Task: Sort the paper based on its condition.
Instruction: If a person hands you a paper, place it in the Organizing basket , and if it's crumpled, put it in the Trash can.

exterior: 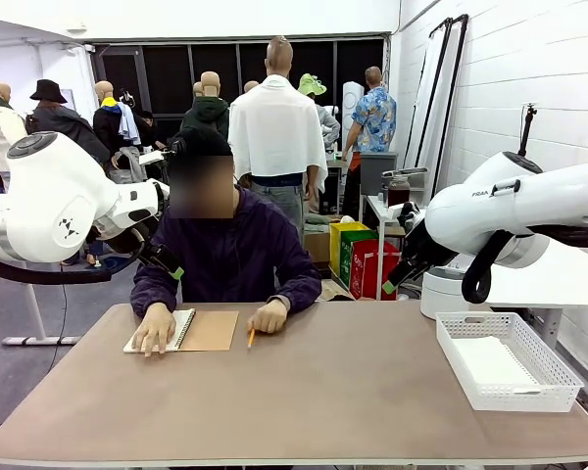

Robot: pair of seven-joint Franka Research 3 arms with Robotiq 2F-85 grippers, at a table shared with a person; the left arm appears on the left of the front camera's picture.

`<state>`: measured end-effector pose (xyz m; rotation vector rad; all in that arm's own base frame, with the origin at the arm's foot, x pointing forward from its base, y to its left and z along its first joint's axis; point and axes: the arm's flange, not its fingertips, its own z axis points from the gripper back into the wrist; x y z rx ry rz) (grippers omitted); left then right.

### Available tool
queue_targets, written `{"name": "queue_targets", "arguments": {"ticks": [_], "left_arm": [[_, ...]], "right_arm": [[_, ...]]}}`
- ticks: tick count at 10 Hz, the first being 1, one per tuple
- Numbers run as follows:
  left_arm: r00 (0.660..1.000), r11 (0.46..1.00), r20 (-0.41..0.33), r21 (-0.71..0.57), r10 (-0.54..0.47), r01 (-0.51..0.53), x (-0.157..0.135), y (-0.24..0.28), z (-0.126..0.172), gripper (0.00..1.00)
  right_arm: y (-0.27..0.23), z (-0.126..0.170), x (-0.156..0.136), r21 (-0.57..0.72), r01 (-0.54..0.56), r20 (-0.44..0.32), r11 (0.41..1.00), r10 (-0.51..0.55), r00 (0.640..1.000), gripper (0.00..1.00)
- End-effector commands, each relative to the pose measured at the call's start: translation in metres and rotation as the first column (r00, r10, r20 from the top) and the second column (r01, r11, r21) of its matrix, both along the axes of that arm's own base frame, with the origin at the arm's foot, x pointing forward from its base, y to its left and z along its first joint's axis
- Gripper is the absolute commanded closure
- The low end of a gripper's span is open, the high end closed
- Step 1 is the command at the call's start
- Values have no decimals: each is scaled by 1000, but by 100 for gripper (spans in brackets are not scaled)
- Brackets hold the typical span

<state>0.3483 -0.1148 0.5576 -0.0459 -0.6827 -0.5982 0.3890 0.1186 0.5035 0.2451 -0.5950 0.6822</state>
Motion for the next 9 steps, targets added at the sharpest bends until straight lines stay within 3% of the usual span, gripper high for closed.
{"name": "queue_targets", "arguments": {"ticks": [1, 9], "left_arm": [[1000, 1000, 3, -4, 0, 0, 2, 1, 1, 0], [1000, 1000, 3, -4, 0, 0, 2, 1, 1, 0]], "right_arm": [[0, -1, 0, 2, -8, 0, 1000, 8, 1000, 0], [0, -1, 0, 2, -8, 0, 1000, 8, 1000, 0]]}}
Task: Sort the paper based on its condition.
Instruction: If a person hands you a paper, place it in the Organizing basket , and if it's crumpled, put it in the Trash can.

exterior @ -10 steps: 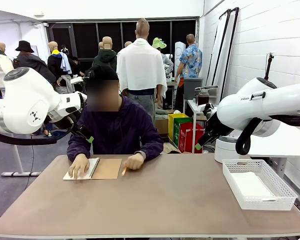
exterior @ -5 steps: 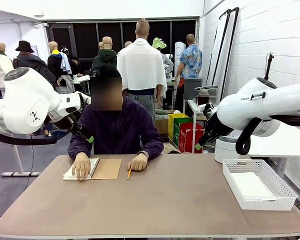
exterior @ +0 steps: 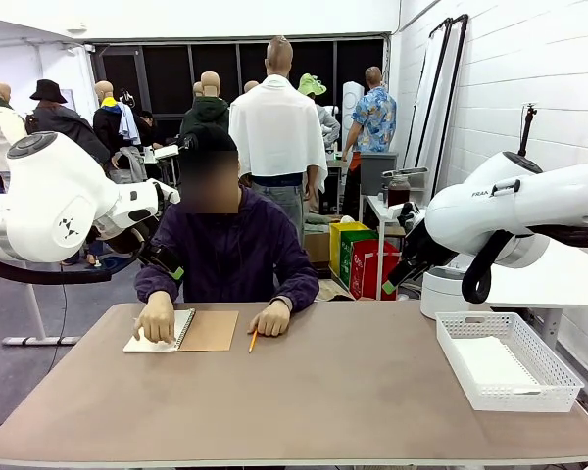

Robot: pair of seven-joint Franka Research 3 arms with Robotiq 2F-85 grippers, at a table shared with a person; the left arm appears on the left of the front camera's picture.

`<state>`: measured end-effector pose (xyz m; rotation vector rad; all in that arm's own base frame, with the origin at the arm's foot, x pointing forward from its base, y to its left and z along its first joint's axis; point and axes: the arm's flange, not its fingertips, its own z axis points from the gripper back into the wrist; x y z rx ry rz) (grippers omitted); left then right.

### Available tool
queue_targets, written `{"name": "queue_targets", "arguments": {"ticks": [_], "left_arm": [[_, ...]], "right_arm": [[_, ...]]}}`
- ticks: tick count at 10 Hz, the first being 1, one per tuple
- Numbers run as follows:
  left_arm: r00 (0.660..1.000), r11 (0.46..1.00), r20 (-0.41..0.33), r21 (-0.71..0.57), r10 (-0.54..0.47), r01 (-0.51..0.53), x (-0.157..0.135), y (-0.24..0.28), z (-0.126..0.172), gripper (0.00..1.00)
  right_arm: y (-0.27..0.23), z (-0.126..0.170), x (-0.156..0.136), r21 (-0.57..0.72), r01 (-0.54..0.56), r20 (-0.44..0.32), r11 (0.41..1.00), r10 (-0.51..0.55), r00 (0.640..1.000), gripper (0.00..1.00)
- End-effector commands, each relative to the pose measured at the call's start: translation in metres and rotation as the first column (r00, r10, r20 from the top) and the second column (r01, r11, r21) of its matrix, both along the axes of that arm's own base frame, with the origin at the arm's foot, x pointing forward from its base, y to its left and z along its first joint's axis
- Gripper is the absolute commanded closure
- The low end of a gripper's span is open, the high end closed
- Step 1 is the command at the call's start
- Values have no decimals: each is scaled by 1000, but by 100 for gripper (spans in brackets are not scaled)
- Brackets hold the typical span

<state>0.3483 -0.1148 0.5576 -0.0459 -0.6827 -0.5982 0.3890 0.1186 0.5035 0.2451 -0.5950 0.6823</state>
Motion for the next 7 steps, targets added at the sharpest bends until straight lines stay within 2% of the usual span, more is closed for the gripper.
{"name": "queue_targets", "arguments": {"ticks": [1, 7], "left_arm": [[1000, 1000, 3, -4, 0, 0, 2, 1, 1, 0], [1000, 1000, 3, -4, 0, 0, 2, 1, 1, 0]], "right_arm": [[0, -1, 0, 2, -8, 0, 1000, 8, 1000, 0], [0, -1, 0, 2, -8, 0, 1000, 8, 1000, 0]]}}
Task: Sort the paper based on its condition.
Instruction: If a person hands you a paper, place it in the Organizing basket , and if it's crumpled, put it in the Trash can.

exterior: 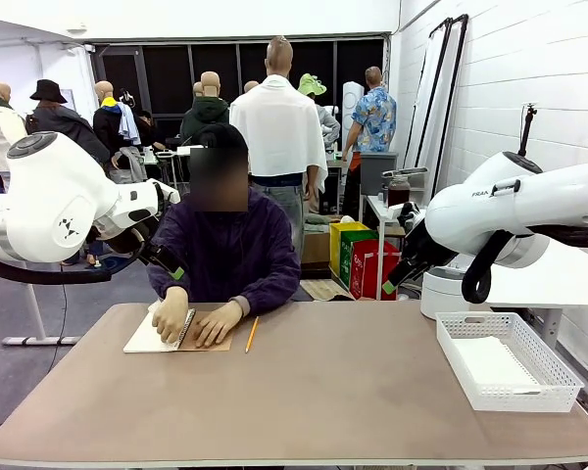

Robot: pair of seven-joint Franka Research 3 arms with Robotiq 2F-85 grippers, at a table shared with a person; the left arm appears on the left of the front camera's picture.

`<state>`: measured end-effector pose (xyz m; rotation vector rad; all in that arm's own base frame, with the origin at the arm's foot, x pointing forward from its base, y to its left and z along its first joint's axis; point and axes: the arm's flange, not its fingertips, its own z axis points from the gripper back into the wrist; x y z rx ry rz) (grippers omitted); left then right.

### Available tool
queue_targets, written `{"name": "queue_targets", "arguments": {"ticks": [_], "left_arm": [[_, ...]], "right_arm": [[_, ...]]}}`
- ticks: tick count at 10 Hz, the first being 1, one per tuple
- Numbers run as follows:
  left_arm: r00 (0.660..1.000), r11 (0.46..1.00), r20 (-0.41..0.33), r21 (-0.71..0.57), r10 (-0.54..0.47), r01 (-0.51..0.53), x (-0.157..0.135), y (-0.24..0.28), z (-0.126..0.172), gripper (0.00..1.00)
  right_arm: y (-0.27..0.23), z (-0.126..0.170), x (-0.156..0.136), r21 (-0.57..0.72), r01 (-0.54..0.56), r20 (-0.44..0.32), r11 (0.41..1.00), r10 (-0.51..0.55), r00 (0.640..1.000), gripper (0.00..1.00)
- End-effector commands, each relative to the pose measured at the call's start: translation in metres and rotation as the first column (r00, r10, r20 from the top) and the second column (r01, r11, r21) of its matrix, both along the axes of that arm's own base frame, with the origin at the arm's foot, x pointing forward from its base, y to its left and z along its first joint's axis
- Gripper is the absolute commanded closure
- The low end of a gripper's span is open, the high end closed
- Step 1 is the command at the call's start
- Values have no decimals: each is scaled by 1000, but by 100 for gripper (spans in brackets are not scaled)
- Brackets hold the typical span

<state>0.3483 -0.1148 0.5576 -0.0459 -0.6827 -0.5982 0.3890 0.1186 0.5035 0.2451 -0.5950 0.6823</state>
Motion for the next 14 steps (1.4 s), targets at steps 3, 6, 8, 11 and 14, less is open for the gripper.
{"name": "queue_targets", "arguments": {"ticks": [3, 6, 8, 11, 14], "left_arm": [[1000, 1000, 3, -4, 0, 0, 2, 1, 1, 0], [1000, 1000, 3, -4, 0, 0, 2, 1, 1, 0], [1000, 1000, 3, -4, 0, 0, 2, 1, 1, 0], [1000, 1000, 3, -4, 0, 0, 2, 1, 1, 0], [1000, 1000, 3, -4, 0, 0, 2, 1, 1, 0]], "right_arm": [[0, -1, 0, 2, -8, 0, 1000, 8, 1000, 0], [0, -1, 0, 2, -8, 0, 1000, 8, 1000, 0], [0, -1, 0, 2, -8, 0, 1000, 8, 1000, 0], [0, -1, 0, 2, -8, 0, 1000, 8, 1000, 0], [0, -1, 0, 2, -8, 0, 1000, 8, 1000, 0]]}}
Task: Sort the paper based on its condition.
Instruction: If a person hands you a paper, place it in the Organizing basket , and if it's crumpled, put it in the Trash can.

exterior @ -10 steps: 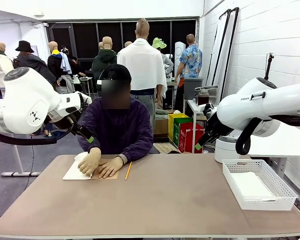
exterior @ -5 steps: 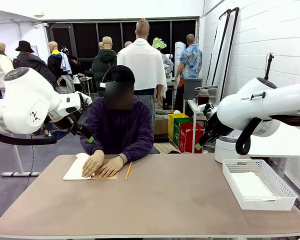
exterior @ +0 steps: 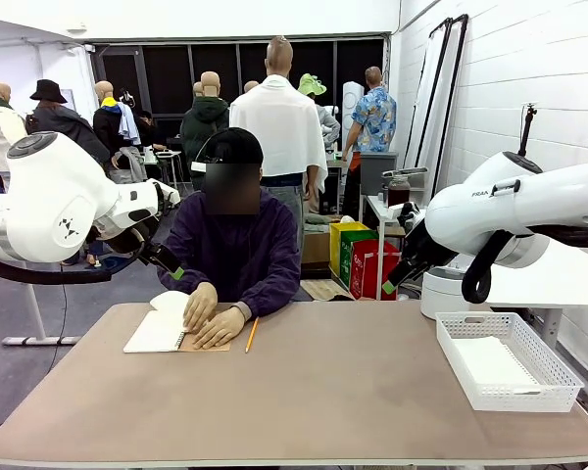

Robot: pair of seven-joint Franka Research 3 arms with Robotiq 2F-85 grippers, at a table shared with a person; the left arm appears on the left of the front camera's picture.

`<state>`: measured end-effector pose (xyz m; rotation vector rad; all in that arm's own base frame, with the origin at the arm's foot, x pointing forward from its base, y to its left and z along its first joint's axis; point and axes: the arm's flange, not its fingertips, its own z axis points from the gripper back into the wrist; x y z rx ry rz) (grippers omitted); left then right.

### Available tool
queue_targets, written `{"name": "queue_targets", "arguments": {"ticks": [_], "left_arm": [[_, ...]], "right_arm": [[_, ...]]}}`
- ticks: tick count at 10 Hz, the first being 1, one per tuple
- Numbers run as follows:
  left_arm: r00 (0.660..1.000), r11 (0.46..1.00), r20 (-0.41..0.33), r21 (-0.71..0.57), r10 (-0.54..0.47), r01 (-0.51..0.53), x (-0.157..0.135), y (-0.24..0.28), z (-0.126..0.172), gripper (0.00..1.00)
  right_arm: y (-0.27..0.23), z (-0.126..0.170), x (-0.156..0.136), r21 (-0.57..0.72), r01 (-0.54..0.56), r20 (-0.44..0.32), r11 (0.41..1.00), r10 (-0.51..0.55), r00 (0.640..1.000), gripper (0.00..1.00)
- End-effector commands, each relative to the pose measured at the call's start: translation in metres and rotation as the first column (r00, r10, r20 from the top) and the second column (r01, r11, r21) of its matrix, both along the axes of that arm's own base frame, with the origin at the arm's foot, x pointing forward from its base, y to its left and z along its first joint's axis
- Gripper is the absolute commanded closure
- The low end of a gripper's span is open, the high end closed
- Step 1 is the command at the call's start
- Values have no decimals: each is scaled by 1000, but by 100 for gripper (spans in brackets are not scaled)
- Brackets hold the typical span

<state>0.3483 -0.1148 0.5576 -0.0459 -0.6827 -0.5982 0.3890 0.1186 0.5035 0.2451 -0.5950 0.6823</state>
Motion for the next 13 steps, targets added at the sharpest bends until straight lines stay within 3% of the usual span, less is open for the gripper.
{"name": "queue_targets", "arguments": {"ticks": [1, 13], "left_arm": [[1000, 1000, 3, -4, 0, 0, 2, 1, 1, 0], [1000, 1000, 3, -4, 0, 0, 2, 1, 1, 0]], "right_arm": [[0, -1, 0, 2, -8, 0, 1000, 8, 1000, 0], [0, -1, 0, 2, -8, 0, 1000, 8, 1000, 0]]}}
